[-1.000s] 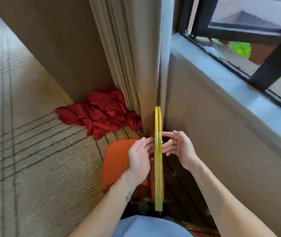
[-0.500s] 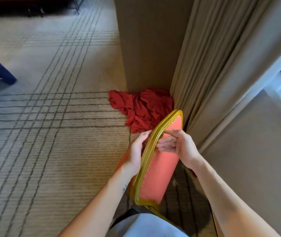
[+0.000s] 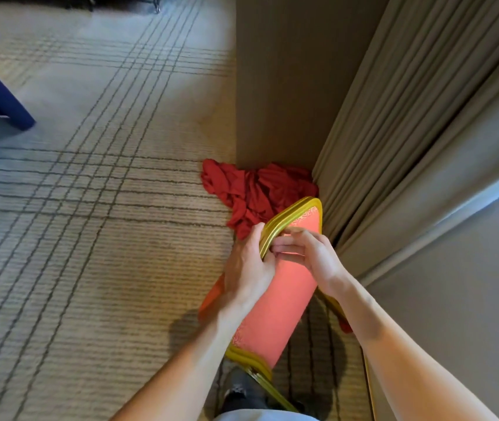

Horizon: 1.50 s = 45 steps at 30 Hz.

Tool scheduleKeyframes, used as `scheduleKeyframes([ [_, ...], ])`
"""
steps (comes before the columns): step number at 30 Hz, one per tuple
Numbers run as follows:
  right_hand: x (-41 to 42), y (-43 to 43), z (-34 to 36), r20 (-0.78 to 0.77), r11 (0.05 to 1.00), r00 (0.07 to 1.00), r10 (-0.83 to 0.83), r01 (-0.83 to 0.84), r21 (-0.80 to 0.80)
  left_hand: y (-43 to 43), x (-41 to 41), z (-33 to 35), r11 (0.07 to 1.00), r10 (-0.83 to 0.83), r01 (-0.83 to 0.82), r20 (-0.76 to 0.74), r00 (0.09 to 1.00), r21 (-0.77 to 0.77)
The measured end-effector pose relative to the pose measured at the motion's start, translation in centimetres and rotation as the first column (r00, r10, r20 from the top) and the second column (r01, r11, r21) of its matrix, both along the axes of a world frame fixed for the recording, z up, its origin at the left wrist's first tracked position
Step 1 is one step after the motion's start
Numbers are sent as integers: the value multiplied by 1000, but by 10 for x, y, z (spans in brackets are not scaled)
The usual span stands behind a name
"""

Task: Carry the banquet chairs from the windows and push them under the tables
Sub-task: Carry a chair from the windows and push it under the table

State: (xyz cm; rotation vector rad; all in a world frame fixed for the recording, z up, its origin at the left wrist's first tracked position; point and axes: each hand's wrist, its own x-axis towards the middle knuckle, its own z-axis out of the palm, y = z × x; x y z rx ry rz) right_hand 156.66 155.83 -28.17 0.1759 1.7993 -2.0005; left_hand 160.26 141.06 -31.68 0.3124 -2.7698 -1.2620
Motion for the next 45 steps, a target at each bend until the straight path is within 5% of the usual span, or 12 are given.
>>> scheduleKeyframes([
  [19, -95, 105, 10, -160, 1000, 987, -18, 17, -9, 90, -142, 51, 955, -129, 132, 27, 991, -267],
  [23, -109, 104, 2, -343, 980, 939, -13, 80, 183, 103, -148, 54, 887, -166, 168, 41, 985, -431],
  [26, -115, 106, -11, -615, 844, 781, 110, 253, 473, 108, -148, 53, 840, -121, 136, 62, 991, -526],
  [29, -111, 103, -21, -699, 678, 670, 250, 394, 620, 101, -146, 50, 808, -65, 89, 62, 996, -583],
  [33, -107, 91, -29, -691, 566, 686, 228, 484, 668, 71, -137, 41, 769, -33, 49, 37, 999, -637],
  [38, -114, 59, -32, -531, 554, 723, 442, 245, 796, 15, -117, 30, 719, 85, -35, 37, 996, -694],
  [45, -98, -55, -31, -393, 337, 760, 518, 241, 910, -76, -85, 20, 761, 243, -102, 136, 960, -640],
])
